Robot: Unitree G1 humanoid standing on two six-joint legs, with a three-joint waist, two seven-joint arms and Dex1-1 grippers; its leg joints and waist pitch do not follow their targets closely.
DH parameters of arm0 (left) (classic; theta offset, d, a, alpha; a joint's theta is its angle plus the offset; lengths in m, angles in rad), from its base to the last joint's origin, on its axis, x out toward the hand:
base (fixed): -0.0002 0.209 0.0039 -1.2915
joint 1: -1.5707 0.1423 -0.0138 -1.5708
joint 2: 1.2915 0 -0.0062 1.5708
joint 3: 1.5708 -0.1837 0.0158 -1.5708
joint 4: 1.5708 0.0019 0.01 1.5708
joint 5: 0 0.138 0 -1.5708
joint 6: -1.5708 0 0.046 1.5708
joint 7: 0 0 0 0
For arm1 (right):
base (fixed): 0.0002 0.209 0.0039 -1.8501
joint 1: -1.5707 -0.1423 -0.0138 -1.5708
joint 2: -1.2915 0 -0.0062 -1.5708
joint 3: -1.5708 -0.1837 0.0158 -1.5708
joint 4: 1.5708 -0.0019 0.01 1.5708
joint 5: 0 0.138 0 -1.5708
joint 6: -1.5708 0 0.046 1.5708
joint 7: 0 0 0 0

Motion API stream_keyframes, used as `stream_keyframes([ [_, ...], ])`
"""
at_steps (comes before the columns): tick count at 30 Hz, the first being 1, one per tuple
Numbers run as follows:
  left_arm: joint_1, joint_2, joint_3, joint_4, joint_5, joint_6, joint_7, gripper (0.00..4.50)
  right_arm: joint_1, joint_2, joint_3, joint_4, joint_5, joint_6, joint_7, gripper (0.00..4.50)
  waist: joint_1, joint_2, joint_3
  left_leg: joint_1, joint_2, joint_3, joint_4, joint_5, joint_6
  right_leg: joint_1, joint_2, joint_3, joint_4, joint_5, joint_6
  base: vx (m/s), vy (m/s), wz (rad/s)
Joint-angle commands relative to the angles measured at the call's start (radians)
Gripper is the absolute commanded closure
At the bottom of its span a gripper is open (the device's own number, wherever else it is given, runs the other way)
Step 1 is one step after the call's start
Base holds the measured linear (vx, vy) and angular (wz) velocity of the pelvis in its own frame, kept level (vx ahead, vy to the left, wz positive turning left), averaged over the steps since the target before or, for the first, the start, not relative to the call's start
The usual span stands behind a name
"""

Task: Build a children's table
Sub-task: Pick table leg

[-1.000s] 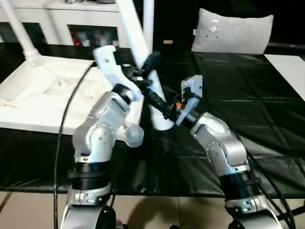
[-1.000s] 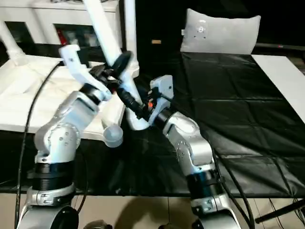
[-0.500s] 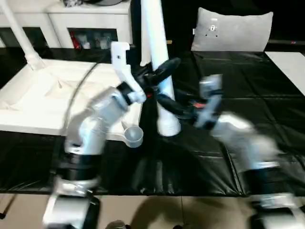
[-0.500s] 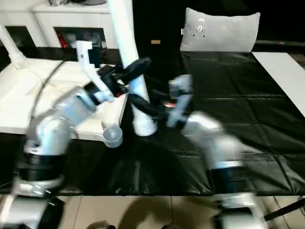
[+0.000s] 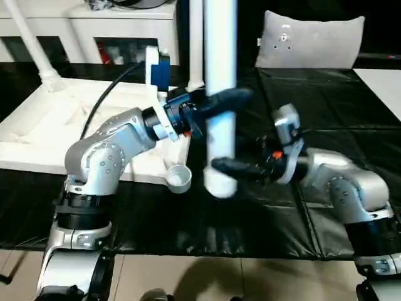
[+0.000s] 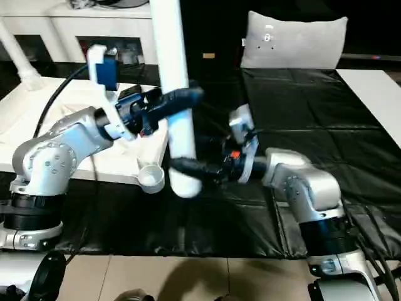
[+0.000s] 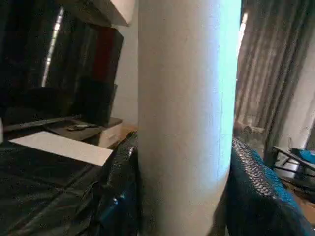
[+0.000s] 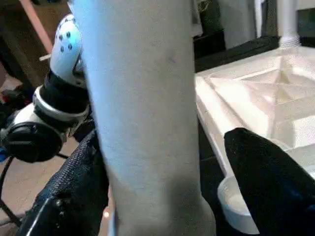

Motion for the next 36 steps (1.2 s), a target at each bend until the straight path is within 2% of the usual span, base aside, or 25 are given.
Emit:
stream_keyframes([
  [1,-0.005,0.012,-0.010,-0.024,-0.021,0.010,-0.025,2.68,-0.026,-0.011,0.006,0.003,0.003,0.008,0.022,1.29,0.002,-0.006,-0.080,-0.005,0.037,0.000,-0.064,-0.057,0.048,0.073,-0.076,0.050,-0.076,-0.164,-0.210,0.000,0.000,0.00],
  [3,-0.003,0.013,-0.010,-0.021,-0.014,0.006,-0.020,2.68,-0.028,-0.012,0.006,0.005,0.004,0.010,0.023,1.41,0.003,-0.001,-0.080,-0.005,0.037,-0.002,-0.064,-0.052,0.047,0.072,-0.076,0.049,-0.076,-0.176,-0.202,0.000,0.000,0.00],
  [5,0.000,0.017,-0.010,-0.008,0.005,-0.004,-0.004,2.68,-0.031,-0.011,0.006,0.011,0.002,0.013,0.026,1.53,0.003,-0.003,-0.080,-0.005,0.037,-0.002,-0.064,-0.050,0.046,0.071,-0.076,0.049,-0.077,-0.182,-0.195,0.000,0.000,0.00],
  [6,0.002,0.019,-0.012,0.000,0.017,-0.010,0.001,2.68,-0.030,-0.011,0.006,0.013,0.001,0.014,0.027,1.61,0.001,-0.009,-0.080,-0.005,0.037,-0.001,-0.064,-0.049,0.047,0.071,-0.076,0.049,-0.078,-0.185,-0.192,0.000,0.000,0.00],
  [7,0.003,0.020,-0.012,0.003,0.022,-0.014,0.002,2.68,-0.030,-0.010,0.006,0.014,0.001,0.016,0.028,1.85,0.002,-0.005,-0.081,-0.005,0.037,-0.001,-0.063,-0.041,0.048,0.071,-0.076,0.049,-0.077,-0.185,-0.188,0.000,0.000,0.00],
  [11,0.004,0.014,-0.007,0.006,0.026,-0.020,0.009,2.68,-0.029,-0.007,0.007,0.017,-0.002,0.015,0.030,2.11,0.003,-0.005,-0.082,-0.006,0.036,-0.001,-0.063,-0.032,0.048,0.071,-0.075,0.049,-0.076,-0.180,-0.184,0.000,0.000,0.00],
  [12,0.005,0.014,-0.011,0.010,0.031,-0.023,0.011,2.68,-0.028,-0.005,0.005,0.018,-0.003,0.014,0.029,2.26,0.004,0.000,-0.082,-0.006,0.036,-0.001,-0.062,-0.029,0.048,0.070,-0.075,0.049,-0.076,-0.175,-0.186,0.000,0.000,0.00],
  [14,0.007,0.013,-0.014,0.013,0.035,-0.027,0.012,2.68,-0.026,-0.003,0.003,0.017,-0.004,0.014,0.026,2.39,0.003,-0.001,-0.083,-0.006,0.036,-0.001,-0.061,-0.029,0.049,0.070,-0.074,0.049,-0.075,-0.164,-0.188,0.000,0.000,0.00],
  [22,0.015,0.004,-0.016,0.023,0.051,-0.039,0.027,2.69,-0.014,0.002,-0.004,0.010,-0.005,0.013,0.014,2.53,0.002,-0.001,-0.083,-0.006,0.036,-0.001,-0.062,-0.035,0.047,0.071,-0.074,0.048,-0.077,-0.170,-0.188,0.000,0.000,0.00],
  [26,0.010,-0.017,-0.005,0.078,0.104,-0.082,0.103,2.69,-0.008,0.014,-0.016,0.009,-0.017,0.000,-0.018,2.54,0.001,-0.003,-0.083,-0.007,0.034,0.000,-0.061,-0.030,0.049,0.072,-0.073,0.048,-0.078,-0.167,-0.186,0.000,0.000,0.00],
  [27,0.008,-0.027,0.008,0.087,0.103,-0.087,0.126,2.13,-0.009,0.018,-0.019,0.010,-0.022,-0.005,-0.029,2.55,0.001,-0.003,-0.083,-0.007,0.034,0.000,-0.061,-0.031,0.048,0.072,-0.073,0.048,-0.078,-0.170,-0.184,0.000,0.000,0.00],
  [28,0.006,-0.044,0.033,0.099,0.095,-0.089,0.164,1.99,-0.014,0.031,-0.020,0.020,-0.051,-0.027,-0.076,2.56,0.000,-0.004,-0.083,-0.006,0.035,0.000,-0.060,-0.033,0.042,0.072,-0.074,0.047,-0.079,-0.174,-0.183,0.000,0.000,0.00],
  [30,0.016,-0.046,0.035,0.093,0.106,-0.104,0.177,1.99,-0.017,0.051,-0.023,0.028,-0.077,-0.046,-0.130,2.57,-0.003,-0.004,-0.084,-0.007,0.036,-0.002,-0.062,-0.029,0.036,0.071,-0.074,0.046,-0.077,-0.171,-0.179,0.000,0.000,0.00],
  [31,0.031,-0.048,0.033,0.081,0.122,-0.122,0.186,1.93,-0.019,0.075,-0.029,0.032,-0.092,-0.062,-0.179,2.58,-0.005,-0.007,-0.083,-0.007,0.035,-0.002,-0.062,-0.029,0.034,0.071,-0.074,0.047,-0.078,-0.174,-0.174,0.000,0.000,0.00],
  [33,0.045,-0.053,0.034,0.071,0.143,-0.148,0.204,1.64,-0.018,0.096,-0.036,0.032,-0.103,-0.077,-0.220,2.59,-0.009,-0.004,-0.084,-0.007,0.035,-0.003,-0.063,-0.027,0.028,0.072,-0.076,0.047,-0.077,-0.176,-0.168,0.000,0.000,0.00],
  [35,0.079,-0.072,0.035,0.059,0.213,-0.231,0.274,1.54,-0.016,0.145,-0.050,0.032,-0.130,-0.108,-0.319,2.59,-0.013,-0.005,-0.082,-0.008,0.038,-0.002,-0.064,-0.028,0.027,0.070,-0.076,0.049,-0.078,-0.173,-0.165,0.000,0.000,0.00],
  [36,0.081,-0.073,0.035,0.059,0.216,-0.234,0.277,1.54,-0.016,0.147,-0.050,0.031,-0.131,-0.109,-0.322,2.59,-0.014,-0.005,-0.083,-0.006,0.038,-0.002,-0.065,-0.031,0.027,0.069,-0.075,0.048,-0.079,-0.173,-0.165,0.000,0.000,0.00],
])
